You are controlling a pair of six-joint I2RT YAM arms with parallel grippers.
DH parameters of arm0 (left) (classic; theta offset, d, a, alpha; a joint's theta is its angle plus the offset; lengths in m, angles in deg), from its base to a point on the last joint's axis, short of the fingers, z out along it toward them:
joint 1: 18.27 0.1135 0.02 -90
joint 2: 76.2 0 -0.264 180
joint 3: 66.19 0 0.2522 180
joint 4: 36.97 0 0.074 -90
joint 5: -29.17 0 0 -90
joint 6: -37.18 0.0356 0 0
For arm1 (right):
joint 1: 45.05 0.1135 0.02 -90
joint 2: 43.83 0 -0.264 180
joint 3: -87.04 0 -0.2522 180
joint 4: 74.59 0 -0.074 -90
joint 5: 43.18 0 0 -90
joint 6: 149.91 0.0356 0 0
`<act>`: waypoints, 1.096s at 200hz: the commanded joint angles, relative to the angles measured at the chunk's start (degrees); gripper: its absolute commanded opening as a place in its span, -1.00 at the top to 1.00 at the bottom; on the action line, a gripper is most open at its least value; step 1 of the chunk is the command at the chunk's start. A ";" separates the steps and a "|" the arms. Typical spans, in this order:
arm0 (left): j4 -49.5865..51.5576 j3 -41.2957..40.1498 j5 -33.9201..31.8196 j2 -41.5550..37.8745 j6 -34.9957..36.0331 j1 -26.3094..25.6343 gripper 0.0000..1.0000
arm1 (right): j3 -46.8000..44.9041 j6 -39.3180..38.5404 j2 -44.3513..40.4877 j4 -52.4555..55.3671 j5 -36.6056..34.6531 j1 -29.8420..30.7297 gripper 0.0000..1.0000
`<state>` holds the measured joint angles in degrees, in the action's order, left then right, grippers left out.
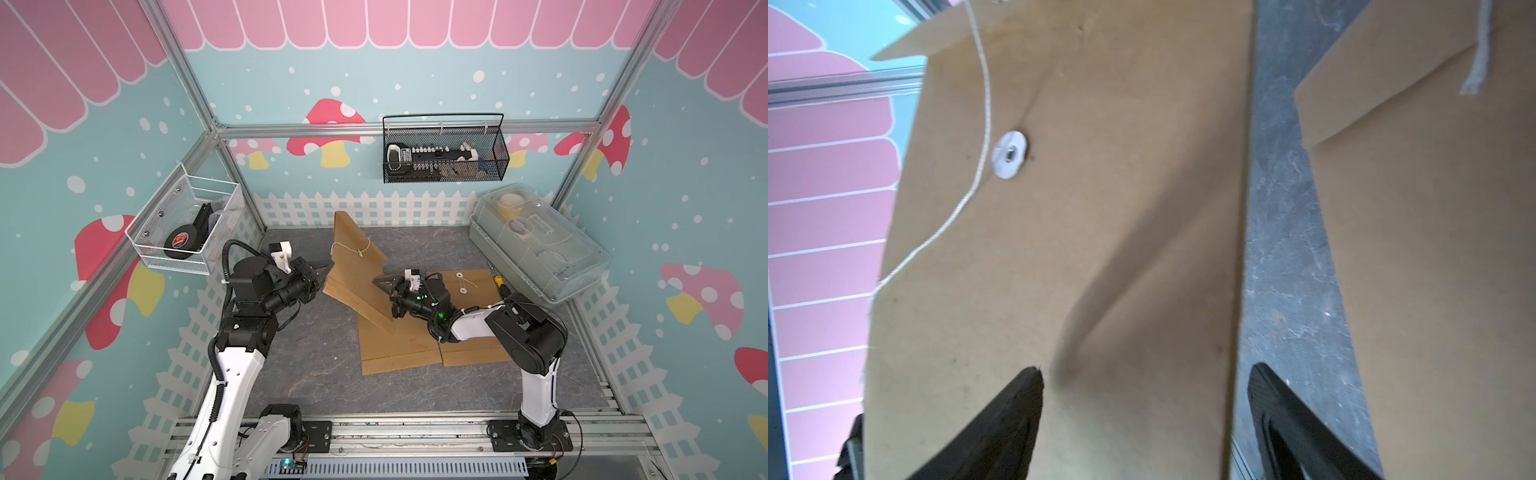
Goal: Close the mouth of the file bag
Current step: Pick up the file bag from the center of the board.
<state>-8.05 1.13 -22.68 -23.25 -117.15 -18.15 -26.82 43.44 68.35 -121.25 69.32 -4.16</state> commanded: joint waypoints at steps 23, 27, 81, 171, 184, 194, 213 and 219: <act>-1.88 0.94 -0.40 -0.74 -1.14 -0.36 1.00 | 2.59 6.17 -5.54 -4.70 -5.07 -0.48 -0.49; -1.86 0.73 -0.33 -0.73 -1.29 -0.31 1.00 | 2.64 5.72 -5.99 -4.05 -5.20 -0.61 -0.46; 1.36 -0.56 0.03 -1.62 0.33 -0.38 1.00 | 1.98 -0.55 -9.30 0.84 -5.89 -3.40 0.40; 24.67 3.72 -4.56 -0.94 22.49 4.40 -0.01 | -1.32 -24.12 -22.15 21.00 -9.28 -3.56 1.00; 25.41 3.58 -4.36 -0.59 24.86 7.52 -0.06 | -1.84 -29.93 -25.23 24.61 -10.54 -3.62 1.00; 24.98 3.63 -4.19 -0.11 25.98 9.23 -0.08 | -1.45 -35.52 -27.55 28.74 -11.35 -3.55 1.00; 20.45 3.89 -2.62 1.18 26.92 9.73 -0.08 | -0.43 -46.75 -31.39 35.30 -12.72 -3.35 1.00; 18.27 4.00 -1.99 1.64 26.81 9.73 -0.08 | -0.51 -49.73 -32.48 36.08 -13.19 -3.31 1.00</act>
<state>13.13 3.12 -26.31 -22.88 -95.14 -8.88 -27.87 10.35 40.11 -93.80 59.33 -8.01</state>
